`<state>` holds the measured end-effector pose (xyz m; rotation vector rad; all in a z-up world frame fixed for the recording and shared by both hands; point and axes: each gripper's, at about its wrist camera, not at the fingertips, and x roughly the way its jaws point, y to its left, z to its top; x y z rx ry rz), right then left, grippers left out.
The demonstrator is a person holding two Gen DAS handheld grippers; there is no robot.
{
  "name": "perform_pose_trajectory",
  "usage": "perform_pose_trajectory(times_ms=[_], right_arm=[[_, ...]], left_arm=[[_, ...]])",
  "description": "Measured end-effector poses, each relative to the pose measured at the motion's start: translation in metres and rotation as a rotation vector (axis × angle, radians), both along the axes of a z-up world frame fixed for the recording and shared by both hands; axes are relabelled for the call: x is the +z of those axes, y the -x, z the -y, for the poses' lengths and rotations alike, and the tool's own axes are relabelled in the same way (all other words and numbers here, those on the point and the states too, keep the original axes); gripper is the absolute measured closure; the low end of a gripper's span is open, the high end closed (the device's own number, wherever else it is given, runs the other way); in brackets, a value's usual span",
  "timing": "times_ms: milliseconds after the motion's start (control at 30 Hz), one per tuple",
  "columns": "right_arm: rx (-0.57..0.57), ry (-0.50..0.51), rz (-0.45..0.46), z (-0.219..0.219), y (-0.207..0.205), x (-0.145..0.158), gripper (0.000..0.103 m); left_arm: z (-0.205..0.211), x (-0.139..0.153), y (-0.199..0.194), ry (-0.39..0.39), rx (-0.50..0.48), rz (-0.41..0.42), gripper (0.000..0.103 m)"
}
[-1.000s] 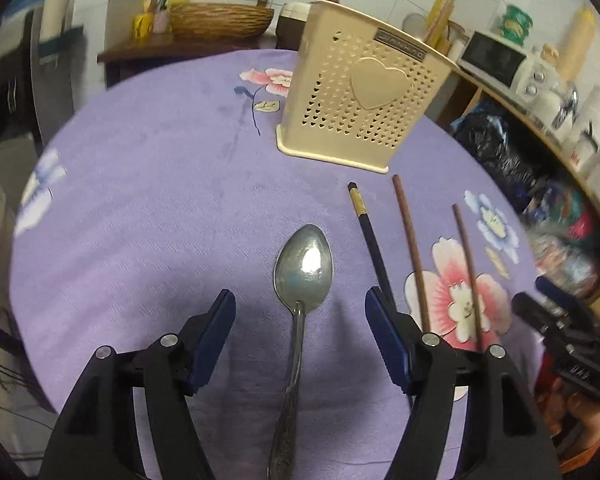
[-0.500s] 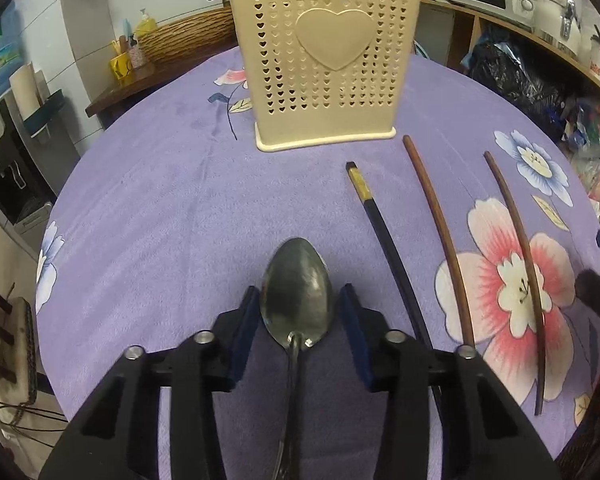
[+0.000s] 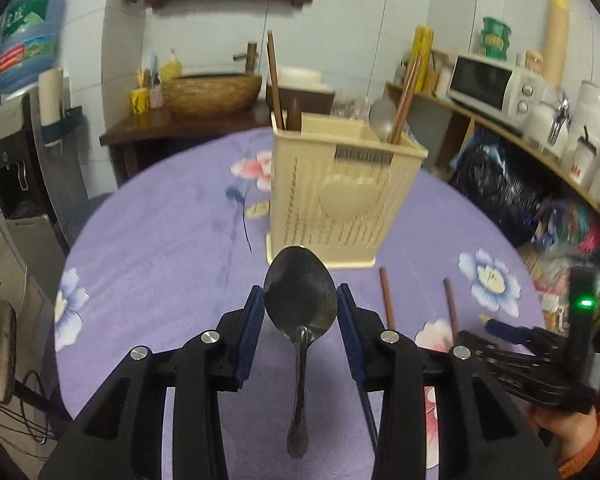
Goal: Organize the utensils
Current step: 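Lift the metal spoon with the left tool while the right tool grasps a wooden chopstick, then carry the metal spoon and chopstick over the beige holder and lower them inside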
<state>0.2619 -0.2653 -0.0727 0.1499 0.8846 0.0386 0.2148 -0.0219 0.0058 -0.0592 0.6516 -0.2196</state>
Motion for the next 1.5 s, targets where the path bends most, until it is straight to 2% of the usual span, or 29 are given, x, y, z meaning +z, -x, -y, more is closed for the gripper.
perform_pose_trajectory(times_ms=[133,267,467,600,733,833,1033,1200,1500], right_arm=[[-0.012,0.023,-0.047,-0.005,-0.026,-0.003,0.060],[-0.051,-0.006,-0.073,-0.002,-0.040,-0.006,0.068],[-0.068,0.004,-0.088,-0.005,-0.055,-0.005,0.080],[-0.085,0.010,-0.091,-0.003,-0.064,-0.005,0.091],[-0.068,0.034,-0.085,-0.007,-0.073,-0.006,0.093],[-0.053,0.009,-0.072,-0.006,-0.073,-0.006,0.095],[-0.005,-0.107,-0.024,-0.001,-0.060,-0.001,0.096],[0.071,-0.232,0.028,0.004,-0.045,0.017,0.096],[0.196,-0.257,0.310,0.009,0.022,0.105,0.096]], left_arm=[[-0.004,0.008,0.005,0.018,0.011,0.043,0.066],[-0.005,0.006,0.002,0.026,0.017,0.042,0.066],[-0.007,0.003,0.002,0.034,0.022,0.049,0.066],[-0.007,0.002,0.002,0.040,0.026,0.053,0.066],[-0.006,0.002,0.002,0.040,0.027,0.057,0.066],[-0.007,0.001,0.003,0.040,0.028,0.061,0.066],[-0.012,0.001,0.002,0.059,0.035,0.052,0.066],[-0.015,0.003,0.003,0.084,0.030,0.039,0.066],[-0.028,0.017,0.007,0.125,0.039,0.062,0.066]])
